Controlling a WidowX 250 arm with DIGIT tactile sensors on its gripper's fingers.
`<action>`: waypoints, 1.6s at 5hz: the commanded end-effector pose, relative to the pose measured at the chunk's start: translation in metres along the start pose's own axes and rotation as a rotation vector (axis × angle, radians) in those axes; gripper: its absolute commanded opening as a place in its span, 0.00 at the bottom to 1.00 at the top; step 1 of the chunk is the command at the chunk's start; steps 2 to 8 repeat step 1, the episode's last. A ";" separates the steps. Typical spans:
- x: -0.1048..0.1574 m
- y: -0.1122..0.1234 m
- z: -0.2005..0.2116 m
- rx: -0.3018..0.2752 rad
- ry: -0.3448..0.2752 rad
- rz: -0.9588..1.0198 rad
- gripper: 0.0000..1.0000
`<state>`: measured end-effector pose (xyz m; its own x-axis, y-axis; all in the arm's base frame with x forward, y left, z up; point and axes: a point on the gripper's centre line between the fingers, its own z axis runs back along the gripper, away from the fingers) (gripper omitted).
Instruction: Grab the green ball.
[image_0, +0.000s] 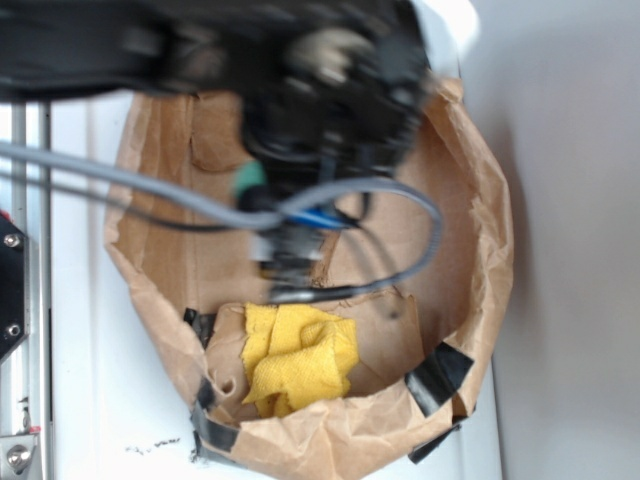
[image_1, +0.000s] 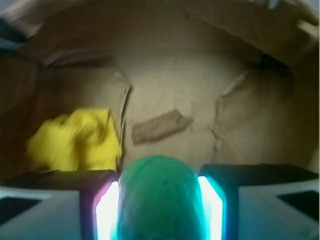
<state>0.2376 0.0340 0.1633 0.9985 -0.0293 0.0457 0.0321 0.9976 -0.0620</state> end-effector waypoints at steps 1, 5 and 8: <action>-0.035 0.006 0.022 0.036 -0.122 -0.040 0.00; -0.035 0.006 0.022 0.036 -0.122 -0.040 0.00; -0.035 0.006 0.022 0.036 -0.122 -0.040 0.00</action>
